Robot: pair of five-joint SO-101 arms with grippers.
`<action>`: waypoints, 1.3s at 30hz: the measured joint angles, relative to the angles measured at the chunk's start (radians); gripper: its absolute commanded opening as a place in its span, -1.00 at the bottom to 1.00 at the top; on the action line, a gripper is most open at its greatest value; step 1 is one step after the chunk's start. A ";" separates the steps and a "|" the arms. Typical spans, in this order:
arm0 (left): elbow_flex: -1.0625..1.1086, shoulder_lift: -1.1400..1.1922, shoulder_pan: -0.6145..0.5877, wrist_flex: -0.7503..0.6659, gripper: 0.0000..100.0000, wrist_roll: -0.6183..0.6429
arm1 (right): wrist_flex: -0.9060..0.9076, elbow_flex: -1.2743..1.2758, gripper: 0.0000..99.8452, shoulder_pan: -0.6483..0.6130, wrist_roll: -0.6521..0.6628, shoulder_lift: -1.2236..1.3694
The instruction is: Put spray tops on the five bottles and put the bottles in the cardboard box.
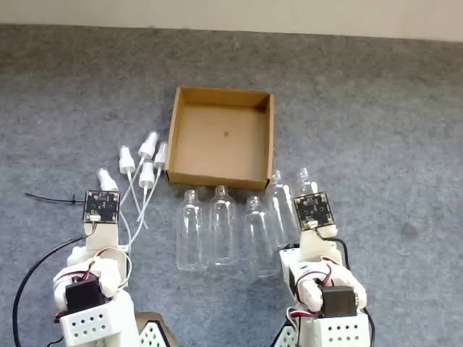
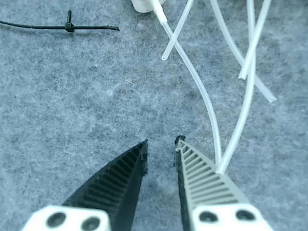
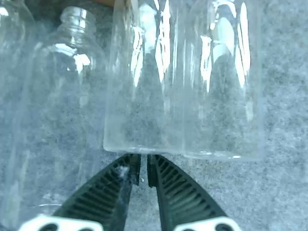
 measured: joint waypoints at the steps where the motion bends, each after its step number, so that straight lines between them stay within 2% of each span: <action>1: 0.000 0.000 0.000 0.000 -0.80 0.000 | 0.000 0.000 -0.98 0.000 0.000 0.000; 28: 0.000 0.000 0.000 0.000 -0.79 0.000 | 0.000 0.000 -0.98 0.000 0.000 0.000; 34: 0.000 0.000 0.086 0.000 -0.80 0.000 | 0.000 0.000 -0.98 0.000 0.000 0.000; 39: 0.000 0.000 0.101 0.000 -0.79 0.000 | 0.000 0.000 -0.98 0.000 0.000 0.000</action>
